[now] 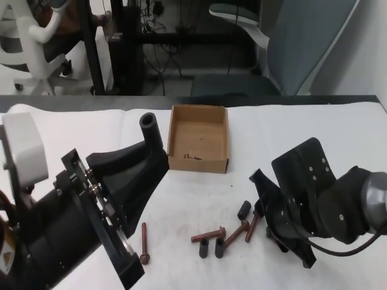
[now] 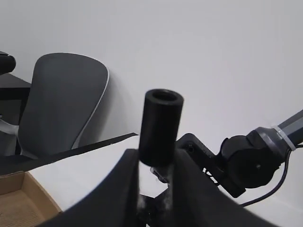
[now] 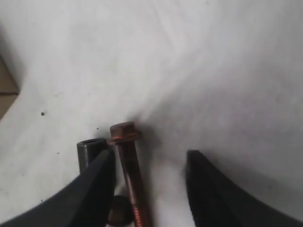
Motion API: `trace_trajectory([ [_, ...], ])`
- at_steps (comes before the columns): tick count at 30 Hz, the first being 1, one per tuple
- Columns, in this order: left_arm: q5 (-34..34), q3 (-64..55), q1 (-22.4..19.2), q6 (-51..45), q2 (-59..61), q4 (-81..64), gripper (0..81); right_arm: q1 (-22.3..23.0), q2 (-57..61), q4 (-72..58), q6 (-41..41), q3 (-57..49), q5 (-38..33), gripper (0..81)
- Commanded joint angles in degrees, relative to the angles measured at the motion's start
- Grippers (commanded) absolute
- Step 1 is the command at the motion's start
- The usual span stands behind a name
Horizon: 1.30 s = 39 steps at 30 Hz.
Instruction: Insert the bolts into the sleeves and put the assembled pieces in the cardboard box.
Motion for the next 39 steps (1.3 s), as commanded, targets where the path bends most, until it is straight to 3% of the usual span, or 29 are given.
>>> trace_trajectory([
  [1,1.64,-0.05,-0.27,-0.02,-0.81,-0.69,1.8,-1.43,1.09,-0.20,-0.66,-0.08,1.14,45.6],
  [13,1.63,-0.05,-0.27,-1.56,-0.81,-0.69,1.8,-1.87,6.13,2.85,-5.12,-5.29,0.07,45.4],
  [18,1.63,-0.05,-0.27,-1.56,-0.81,-0.69,1.8,-1.87,8.54,12.70,-11.22,-10.01,0.19,28.0],
  [27,1.63,-0.05,-0.27,-4.10,-0.81,-0.69,1.8,-1.87,9.78,17.98,-12.56,-11.39,0.05,30.8],
  [29,1.63,0.05,-0.27,-4.09,-0.81,-0.69,1.8,-1.87,9.78,19.73,-12.70,-11.39,0.05,21.3],
  [31,1.52,-0.01,-0.27,-3.84,-0.81,0.25,1.8,-1.87,9.78,20.04,-14.13,-11.39,0.05,0.8],
  [36,-2.18,-0.01,-0.27,0.80,-0.81,7.79,1.8,-1.06,9.22,14.98,-20.46,-11.45,0.21,0.0],
  [39,-5.97,-0.01,-0.27,4.94,0.05,8.05,1.8,0.20,6.24,12.60,-28.62,-11.45,4.48,0.0],
])
